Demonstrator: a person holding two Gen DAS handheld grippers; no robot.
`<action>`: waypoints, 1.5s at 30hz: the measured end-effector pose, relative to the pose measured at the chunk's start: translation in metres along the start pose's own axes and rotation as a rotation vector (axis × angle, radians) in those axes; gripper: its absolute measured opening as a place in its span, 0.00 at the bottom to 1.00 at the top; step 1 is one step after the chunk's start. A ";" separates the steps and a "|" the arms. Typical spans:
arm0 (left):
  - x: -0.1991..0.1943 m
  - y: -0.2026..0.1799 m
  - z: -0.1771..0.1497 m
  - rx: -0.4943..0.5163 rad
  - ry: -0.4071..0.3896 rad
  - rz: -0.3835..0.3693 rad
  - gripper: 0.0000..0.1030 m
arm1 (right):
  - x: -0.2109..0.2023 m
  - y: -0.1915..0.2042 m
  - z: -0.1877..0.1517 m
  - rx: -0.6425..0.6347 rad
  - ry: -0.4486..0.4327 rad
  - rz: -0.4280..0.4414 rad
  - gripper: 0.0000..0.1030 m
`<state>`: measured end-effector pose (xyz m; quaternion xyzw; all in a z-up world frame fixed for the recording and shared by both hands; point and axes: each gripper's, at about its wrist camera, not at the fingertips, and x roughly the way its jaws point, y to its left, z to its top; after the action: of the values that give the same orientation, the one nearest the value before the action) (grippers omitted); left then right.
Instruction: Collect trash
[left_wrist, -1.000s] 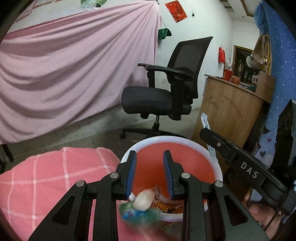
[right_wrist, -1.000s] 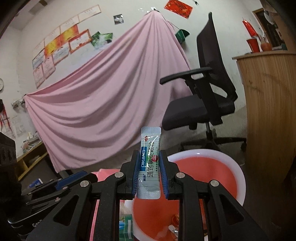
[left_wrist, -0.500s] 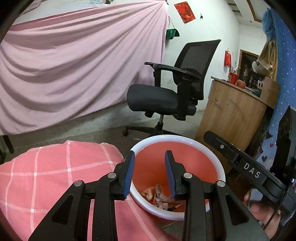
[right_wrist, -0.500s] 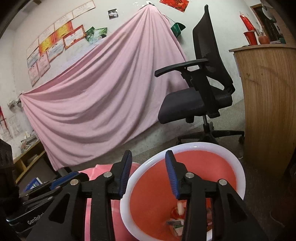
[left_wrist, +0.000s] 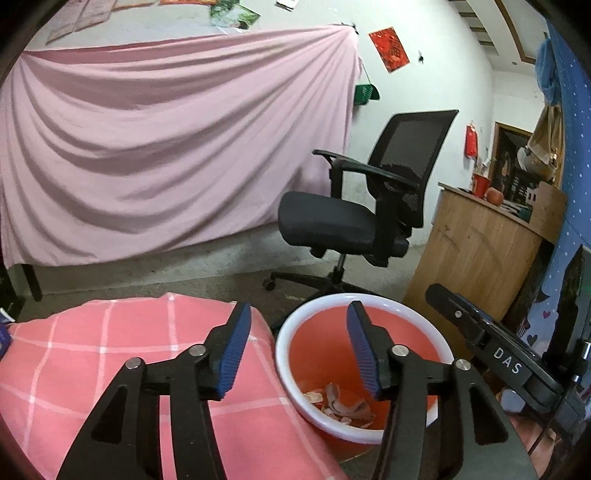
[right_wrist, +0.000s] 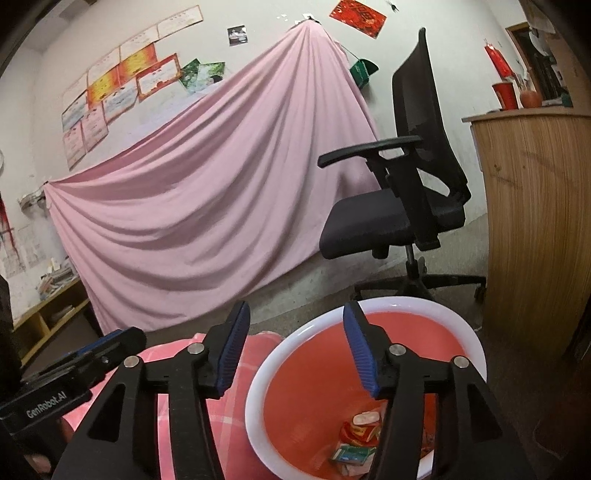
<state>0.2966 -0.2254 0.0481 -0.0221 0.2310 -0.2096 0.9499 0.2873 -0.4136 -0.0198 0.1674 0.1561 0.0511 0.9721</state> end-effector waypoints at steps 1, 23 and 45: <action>-0.005 0.003 0.000 -0.002 -0.004 0.008 0.51 | -0.002 0.002 0.000 -0.007 -0.004 -0.003 0.54; -0.141 0.065 -0.042 -0.100 -0.179 0.163 0.98 | -0.075 0.051 -0.016 -0.152 -0.091 -0.026 1.00; -0.258 0.077 -0.137 -0.127 -0.200 0.274 0.98 | -0.168 0.114 -0.077 -0.283 -0.114 -0.025 1.00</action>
<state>0.0573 -0.0424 0.0255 -0.0709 0.1488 -0.0601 0.9845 0.0982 -0.3084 -0.0018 0.0295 0.0941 0.0511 0.9938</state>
